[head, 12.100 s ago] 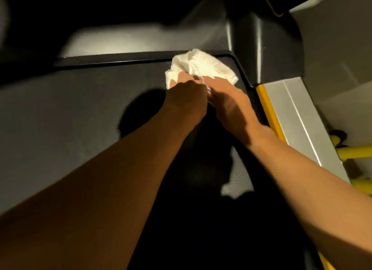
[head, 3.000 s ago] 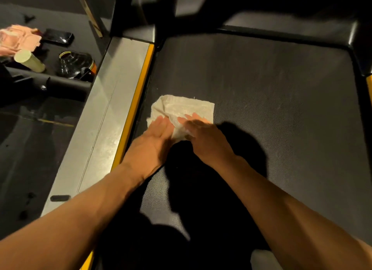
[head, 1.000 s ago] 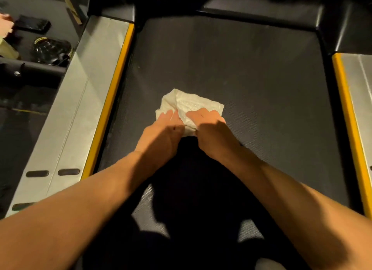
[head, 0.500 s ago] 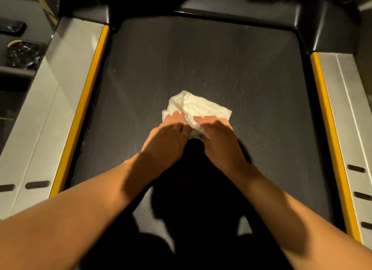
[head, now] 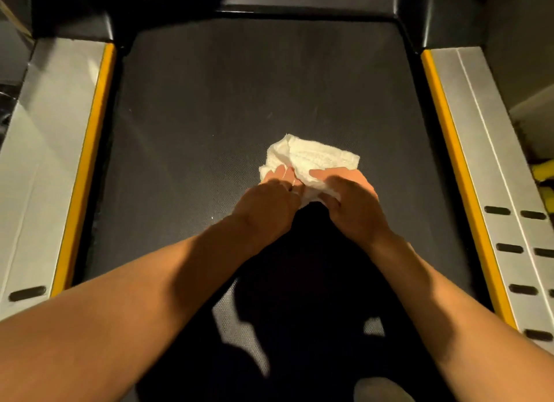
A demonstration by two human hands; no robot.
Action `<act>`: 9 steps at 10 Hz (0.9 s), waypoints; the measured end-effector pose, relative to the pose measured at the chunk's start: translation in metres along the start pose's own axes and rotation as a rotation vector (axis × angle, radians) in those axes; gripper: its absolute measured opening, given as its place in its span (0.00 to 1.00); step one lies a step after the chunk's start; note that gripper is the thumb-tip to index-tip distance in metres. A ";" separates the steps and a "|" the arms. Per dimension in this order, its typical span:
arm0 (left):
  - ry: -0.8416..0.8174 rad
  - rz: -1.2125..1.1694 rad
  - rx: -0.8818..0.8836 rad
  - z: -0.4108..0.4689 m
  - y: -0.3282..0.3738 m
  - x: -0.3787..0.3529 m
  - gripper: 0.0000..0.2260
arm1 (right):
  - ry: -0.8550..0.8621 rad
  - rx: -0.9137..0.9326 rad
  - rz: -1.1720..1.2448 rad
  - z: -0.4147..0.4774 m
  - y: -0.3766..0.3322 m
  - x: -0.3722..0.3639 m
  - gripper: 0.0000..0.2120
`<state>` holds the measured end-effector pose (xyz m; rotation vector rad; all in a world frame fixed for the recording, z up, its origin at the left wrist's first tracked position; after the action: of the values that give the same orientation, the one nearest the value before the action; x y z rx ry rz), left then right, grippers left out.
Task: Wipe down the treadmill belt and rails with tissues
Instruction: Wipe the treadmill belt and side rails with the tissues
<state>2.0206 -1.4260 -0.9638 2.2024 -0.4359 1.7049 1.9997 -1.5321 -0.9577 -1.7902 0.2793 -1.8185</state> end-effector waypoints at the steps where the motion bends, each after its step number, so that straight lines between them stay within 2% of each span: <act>1: -0.038 0.043 0.041 0.010 0.010 0.003 0.17 | -0.006 -0.061 -0.044 0.003 0.017 -0.001 0.17; 2: -0.099 0.018 0.150 0.031 0.003 0.008 0.19 | -0.075 -0.143 -0.045 0.014 0.023 -0.013 0.17; 3: -0.117 0.027 0.143 0.026 0.002 0.000 0.18 | -0.133 -0.218 -0.031 0.006 0.027 -0.017 0.15; 4: -0.040 0.087 -0.012 0.006 0.035 0.004 0.18 | -0.039 -0.309 0.216 -0.021 0.035 -0.004 0.13; 5: -0.071 0.183 -0.126 -0.002 0.055 -0.003 0.19 | 0.223 -0.454 0.486 -0.030 0.039 0.014 0.13; 6: -0.121 0.131 -0.035 0.026 0.055 0.010 0.18 | -0.017 -0.478 0.059 -0.019 0.061 0.014 0.15; 7: -0.121 0.087 0.041 0.040 0.047 0.015 0.18 | -0.062 -0.591 0.032 -0.015 0.072 0.006 0.15; 8: -0.061 0.110 -0.047 0.022 0.062 0.007 0.20 | 0.061 -0.349 0.156 -0.030 0.056 0.021 0.10; 9: -0.079 0.090 -0.157 0.002 0.089 -0.006 0.23 | 0.182 -0.248 0.065 -0.054 0.054 0.050 0.12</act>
<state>1.9827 -1.5065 -0.9644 2.1707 -0.6740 1.5730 1.9634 -1.6154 -0.9477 -1.7531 0.6515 -1.9734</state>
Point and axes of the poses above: each hand's wrist, its own z-axis towards the middle knuckle, its own x-axis out of the back of the hand, y = z × x, the point moved 9 cm from there along z, towards the middle knuckle, and after that the axes turned 15 degrees about x, right-handed, at the moved point
